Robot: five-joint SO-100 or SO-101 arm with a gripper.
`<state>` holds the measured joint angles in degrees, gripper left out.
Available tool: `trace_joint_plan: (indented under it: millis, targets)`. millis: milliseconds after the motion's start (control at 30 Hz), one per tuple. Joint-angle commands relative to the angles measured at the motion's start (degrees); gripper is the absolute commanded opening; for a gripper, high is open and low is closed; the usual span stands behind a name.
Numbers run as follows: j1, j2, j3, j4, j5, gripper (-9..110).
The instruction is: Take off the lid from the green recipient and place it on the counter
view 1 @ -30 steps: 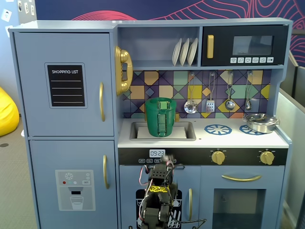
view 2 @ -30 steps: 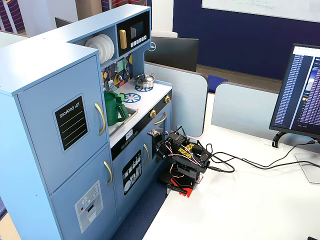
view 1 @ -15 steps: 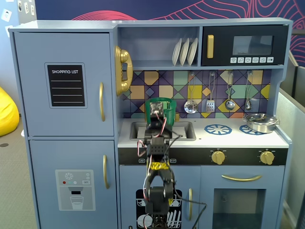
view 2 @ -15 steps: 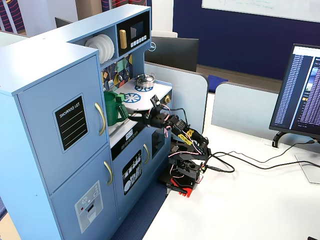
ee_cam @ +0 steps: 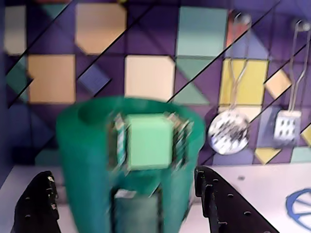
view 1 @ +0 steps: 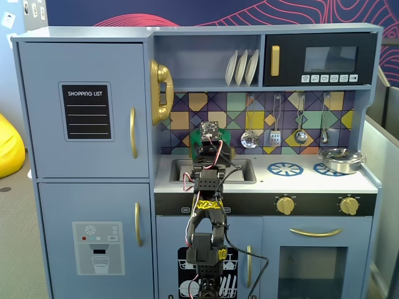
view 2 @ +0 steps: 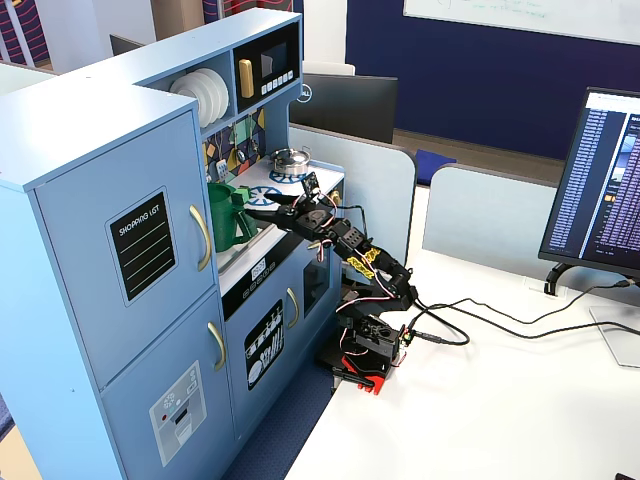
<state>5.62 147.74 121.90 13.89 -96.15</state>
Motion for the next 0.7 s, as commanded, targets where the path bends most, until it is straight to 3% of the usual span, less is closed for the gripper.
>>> trace_joint_plan:
  millis: [0, 667]
  targets:
    - [1.32, -3.16, -6.24, -2.72, 1.23, 33]
    - [1.41, -15.38, -17.75, -2.02, 2.72, 33]
